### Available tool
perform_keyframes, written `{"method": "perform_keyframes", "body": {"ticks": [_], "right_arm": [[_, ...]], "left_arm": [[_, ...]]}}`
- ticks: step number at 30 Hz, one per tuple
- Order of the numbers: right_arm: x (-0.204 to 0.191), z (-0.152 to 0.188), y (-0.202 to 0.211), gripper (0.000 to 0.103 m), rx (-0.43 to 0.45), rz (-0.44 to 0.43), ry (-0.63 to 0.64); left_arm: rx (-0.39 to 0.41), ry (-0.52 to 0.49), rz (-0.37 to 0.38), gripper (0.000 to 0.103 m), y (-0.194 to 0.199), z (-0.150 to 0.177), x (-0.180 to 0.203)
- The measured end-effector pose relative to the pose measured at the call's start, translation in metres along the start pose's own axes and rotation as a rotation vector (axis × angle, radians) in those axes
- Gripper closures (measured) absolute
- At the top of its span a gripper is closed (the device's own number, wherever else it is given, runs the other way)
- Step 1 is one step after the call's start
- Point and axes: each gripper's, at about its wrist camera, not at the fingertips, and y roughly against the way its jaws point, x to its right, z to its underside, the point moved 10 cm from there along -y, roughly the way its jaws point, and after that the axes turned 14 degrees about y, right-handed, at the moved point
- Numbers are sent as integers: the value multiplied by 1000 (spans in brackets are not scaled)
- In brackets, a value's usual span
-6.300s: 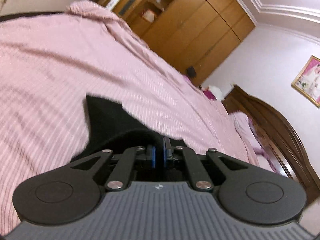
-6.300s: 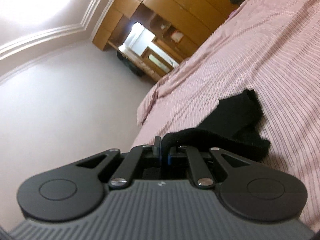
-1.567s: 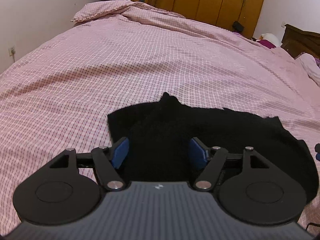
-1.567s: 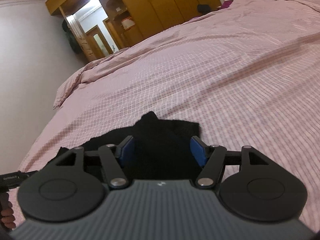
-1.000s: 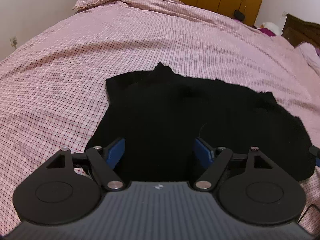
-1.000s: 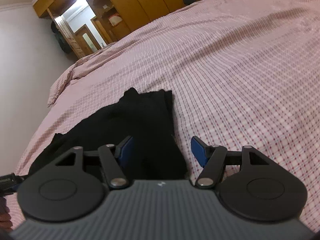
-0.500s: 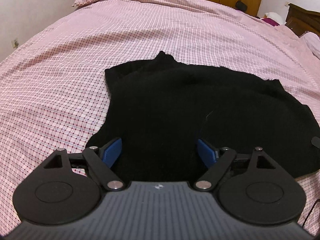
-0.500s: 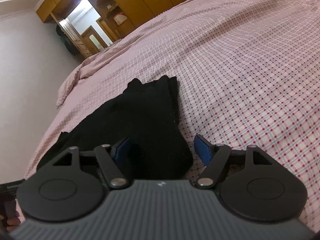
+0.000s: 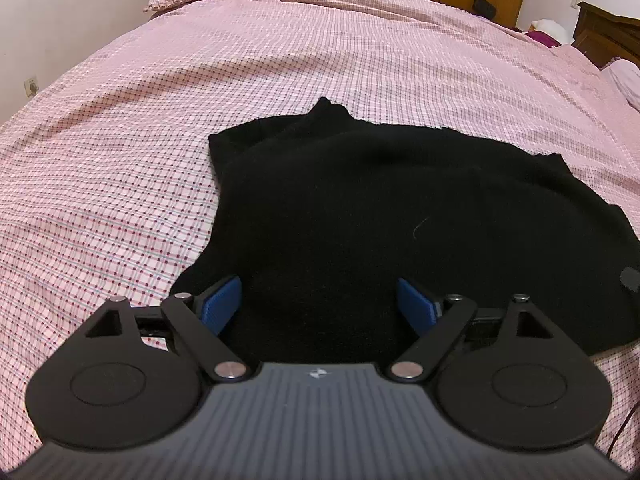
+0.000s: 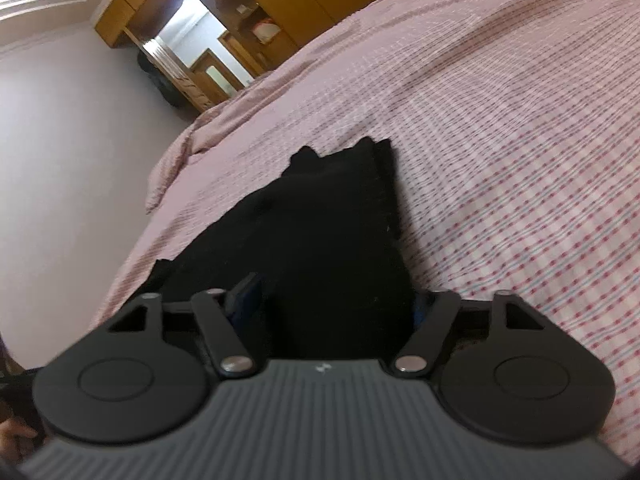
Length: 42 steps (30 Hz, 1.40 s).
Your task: Fold small clothes
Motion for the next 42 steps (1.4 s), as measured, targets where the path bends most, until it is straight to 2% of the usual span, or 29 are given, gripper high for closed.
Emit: {"method": "perform_keyframes", "body": {"ticks": [1, 2, 3, 16, 28, 29, 31, 33, 42], "right_arm": [[0, 1, -1, 58, -2, -3, -8], [1, 2, -1, 68, -2, -12, -17], [2, 3, -1, 71, -1, -21, -31], [12, 1, 0, 69, 43, -30, -140], [14, -10, -18, 68, 67, -40, -186], [14, -10, -19, 69, 72, -39, -191], [15, -12, -19, 79, 91, -33, -198], [13, -14, -19, 82, 99, -35, -195], [-16, -43, -10, 83, 151, -70, -177]], "left_arm": [[0, 0, 0, 15, 0, 0, 0], [0, 0, 0, 14, 0, 0, 0], [0, 0, 0, 14, 0, 0, 0], [-9, 1, 0, 13, -3, 1, -1], [-11, 1, 2, 13, -3, 0, -1], [-12, 1, 2, 13, -3, 0, -1], [-13, 1, 3, 13, -3, 0, -1], [-11, 4, 1, 13, -2, -1, -2], [-6, 30, 5, 13, 10, -6, -15]]}}
